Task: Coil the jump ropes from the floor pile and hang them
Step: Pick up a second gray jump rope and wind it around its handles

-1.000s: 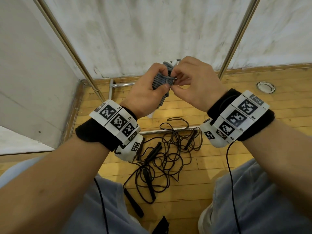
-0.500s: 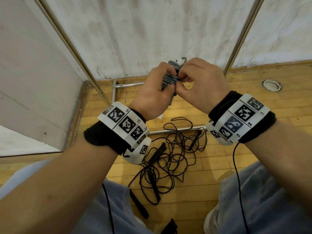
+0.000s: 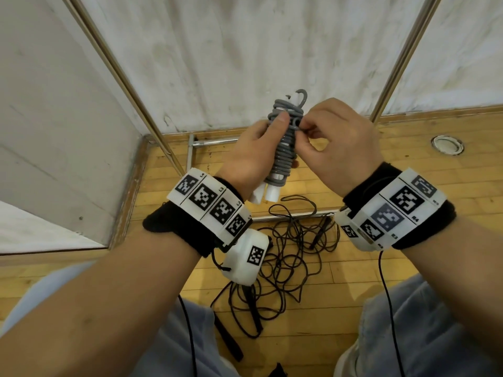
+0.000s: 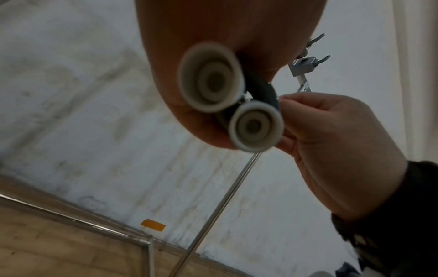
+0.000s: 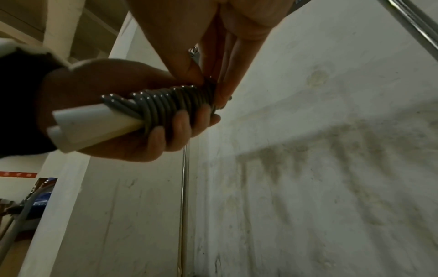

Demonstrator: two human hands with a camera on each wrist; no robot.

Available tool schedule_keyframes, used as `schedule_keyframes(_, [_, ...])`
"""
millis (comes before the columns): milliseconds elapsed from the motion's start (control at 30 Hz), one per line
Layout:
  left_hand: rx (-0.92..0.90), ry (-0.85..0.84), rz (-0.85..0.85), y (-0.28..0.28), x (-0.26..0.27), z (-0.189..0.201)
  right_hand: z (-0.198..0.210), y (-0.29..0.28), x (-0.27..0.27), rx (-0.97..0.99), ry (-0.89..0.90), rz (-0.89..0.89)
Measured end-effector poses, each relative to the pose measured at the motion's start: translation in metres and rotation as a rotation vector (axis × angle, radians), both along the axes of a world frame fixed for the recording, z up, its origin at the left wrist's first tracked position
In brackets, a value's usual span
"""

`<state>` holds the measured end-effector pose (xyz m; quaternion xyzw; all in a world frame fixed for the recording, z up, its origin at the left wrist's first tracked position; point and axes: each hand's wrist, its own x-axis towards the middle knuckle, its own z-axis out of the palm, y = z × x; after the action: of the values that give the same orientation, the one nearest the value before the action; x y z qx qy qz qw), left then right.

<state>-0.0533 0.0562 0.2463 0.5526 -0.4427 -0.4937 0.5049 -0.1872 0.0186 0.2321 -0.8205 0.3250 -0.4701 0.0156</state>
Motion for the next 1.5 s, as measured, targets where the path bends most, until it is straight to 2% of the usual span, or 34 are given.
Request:
schedule_keyframes(100, [-0.066,-0.033,0.046,0.002,-0.001,-0.003,-0.003,0.001,0.000,0.080,-0.043,0.047])
schedule_keyframes(200, [-0.151,-0.167,0.056,0.004,0.001,-0.009,0.001,0.001,0.001,0.360,-0.159,0.021])
schedule_keyframes(333, [-0.218,-0.160,0.068,0.009,-0.002,-0.010,0.009,0.004,0.008,0.701,-0.343,0.006])
schedule_keyframes(500, [-0.279,-0.254,0.200,0.007,-0.007,-0.010,0.012,0.010,0.014,0.816,-0.444,0.002])
schedule_keyframes(600, [-0.289,-0.265,0.215,0.007,-0.010,-0.010,0.012,0.010,0.014,0.796,-0.435,-0.018])
schedule_keyframes(800, [-0.302,-0.178,0.196,0.005,-0.007,-0.003,0.014,0.005,0.004,0.681,-0.374,0.081])
schedule_keyframes(1067, [-0.232,-0.145,0.082,0.003,0.002,-0.005,0.008,-0.004,-0.004,0.250,-0.080,0.052])
schedule_keyframes(1333, [-0.187,-0.066,0.022,0.004,0.007,-0.003,0.012,-0.003,-0.005,0.150,0.028,0.078])
schedule_keyframes(1500, [-0.150,-0.033,-0.012,0.003,0.007,0.000,0.012,-0.001,-0.007,0.095,0.026,0.104])
